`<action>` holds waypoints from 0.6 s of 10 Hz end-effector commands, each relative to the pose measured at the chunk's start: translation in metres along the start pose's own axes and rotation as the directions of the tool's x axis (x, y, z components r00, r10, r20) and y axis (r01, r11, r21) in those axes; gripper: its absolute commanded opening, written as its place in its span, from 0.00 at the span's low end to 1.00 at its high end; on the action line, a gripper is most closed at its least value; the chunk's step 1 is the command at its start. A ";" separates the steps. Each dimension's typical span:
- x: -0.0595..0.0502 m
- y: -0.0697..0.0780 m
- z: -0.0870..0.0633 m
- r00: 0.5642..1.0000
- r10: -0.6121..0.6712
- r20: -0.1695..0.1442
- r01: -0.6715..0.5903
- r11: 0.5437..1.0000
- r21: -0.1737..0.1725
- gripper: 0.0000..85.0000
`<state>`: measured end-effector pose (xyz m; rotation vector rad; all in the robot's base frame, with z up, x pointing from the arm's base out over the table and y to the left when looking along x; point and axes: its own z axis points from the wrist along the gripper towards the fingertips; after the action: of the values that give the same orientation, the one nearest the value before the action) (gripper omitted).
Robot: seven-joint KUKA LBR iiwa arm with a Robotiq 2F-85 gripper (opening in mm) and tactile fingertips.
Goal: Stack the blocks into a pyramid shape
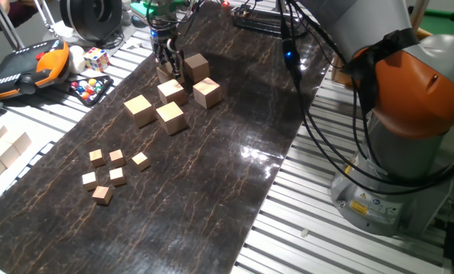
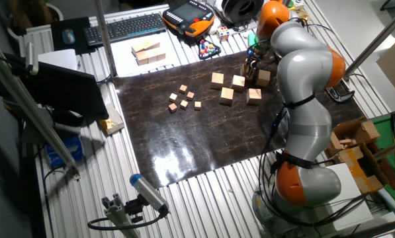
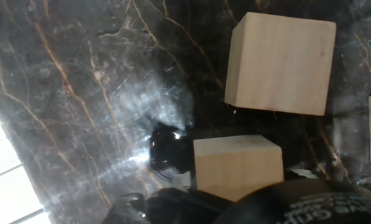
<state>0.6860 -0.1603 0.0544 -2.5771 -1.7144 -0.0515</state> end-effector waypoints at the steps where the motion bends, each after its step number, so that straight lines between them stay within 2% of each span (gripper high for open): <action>1: 0.000 0.000 0.000 1.000 -0.008 0.000 0.008 1.000 0.000 0.28; 2: 0.000 -0.001 0.000 1.000 -0.015 0.002 0.015 1.000 0.001 0.01; 6: -0.002 -0.008 -0.009 1.000 0.021 0.012 -0.021 1.000 0.004 0.01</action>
<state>0.6780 -0.1597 0.0631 -2.5979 -1.6883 -0.0331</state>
